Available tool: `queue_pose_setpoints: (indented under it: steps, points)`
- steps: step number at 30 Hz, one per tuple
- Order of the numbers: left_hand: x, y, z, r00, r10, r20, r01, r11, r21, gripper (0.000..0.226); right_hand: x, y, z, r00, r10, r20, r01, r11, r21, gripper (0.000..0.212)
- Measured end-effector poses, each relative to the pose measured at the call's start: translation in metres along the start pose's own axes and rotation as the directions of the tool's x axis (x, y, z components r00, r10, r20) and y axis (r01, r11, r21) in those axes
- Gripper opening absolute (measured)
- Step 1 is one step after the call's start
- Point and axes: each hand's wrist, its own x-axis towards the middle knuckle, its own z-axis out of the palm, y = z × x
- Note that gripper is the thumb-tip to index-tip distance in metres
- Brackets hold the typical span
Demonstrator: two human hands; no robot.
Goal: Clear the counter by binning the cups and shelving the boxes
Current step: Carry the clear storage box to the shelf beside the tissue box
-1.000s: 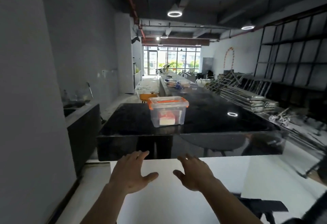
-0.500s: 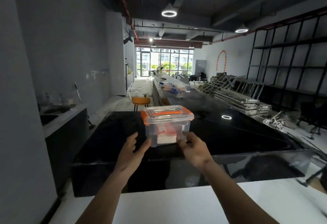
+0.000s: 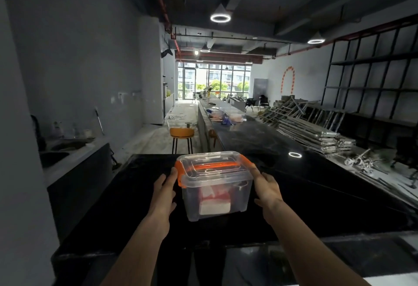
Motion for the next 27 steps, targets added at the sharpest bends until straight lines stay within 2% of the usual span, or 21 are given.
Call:
queue_pose_setpoints:
  steps: [2, 5, 6, 9, 11, 14, 17, 19, 21, 22, 27]
  points:
    - [0.006, 0.001, 0.006, 1.000, -0.005, -0.017, 0.005, 1.000, -0.011, 0.085, 0.013, -0.002, 0.001, 0.999, -0.006, 0.041, 0.005, 1.000, 0.031, 0.106]
    - [0.014, -0.001, 0.016, 1.000, -0.009, -0.016, 0.010, 1.000, 0.023, 0.088, 0.030, -0.001, 0.002, 0.992, -0.012, 0.125, 0.005, 0.998, 0.057, 0.126]
    - [0.015, -0.002, 0.019, 1.000, -0.006, -0.015, 0.006, 0.999, 0.036, 0.082, 0.034, 0.000, 0.003, 0.988, -0.016, 0.154, 0.008, 0.999, 0.051, 0.120]
    - [0.009, -0.001, 0.029, 0.999, 0.048, -0.006, -0.048, 0.995, 0.090, 0.033, 0.040, 0.000, 0.002, 0.978, -0.037, 0.207, 0.031, 0.999, 0.034, 0.089]
    - [0.005, 0.000, 0.034, 0.998, 0.061, -0.016, -0.059, 0.993, 0.097, 0.027, 0.039, -0.001, 0.002, 0.977, -0.052, 0.206, 0.048, 0.999, 0.026, 0.087]
    - [-0.006, 0.002, 0.036, 0.995, 0.087, -0.041, -0.084, 0.995, 0.061, 0.026, 0.036, -0.001, 0.004, 0.979, -0.089, 0.181, 0.087, 0.996, 0.016, 0.096]
    - [-0.017, 0.007, 0.027, 0.991, 0.094, -0.100, -0.091, 0.995, 0.028, 0.054, 0.024, -0.009, 0.010, 0.977, -0.125, 0.172, 0.124, 0.992, 0.013, 0.103]
    - [-0.026, 0.013, 0.013, 0.982, 0.119, -0.144, -0.115, 0.993, 0.034, 0.071, 0.009, -0.015, 0.018, 0.968, -0.144, 0.207, 0.147, 0.989, 0.002, 0.096]
    - [-0.038, 0.018, -0.006, 0.972, 0.155, -0.174, -0.147, 0.987, 0.062, 0.079, -0.005, -0.017, 0.032, 0.950, -0.165, 0.265, 0.171, 0.985, 0.001, 0.074]
    - [-0.045, 0.020, -0.017, 0.965, 0.178, -0.193, -0.165, 0.983, 0.084, 0.077, -0.012, -0.016, 0.042, 0.942, -0.176, 0.286, 0.184, 0.983, -0.001, 0.064]
    - [-0.096, 0.026, -0.087, 0.887, 0.235, -0.397, -0.210, 0.972, 0.105, 0.051, -0.069, 0.003, 0.106, 0.891, -0.182, 0.416, 0.210, 0.978, -0.023, 0.065]
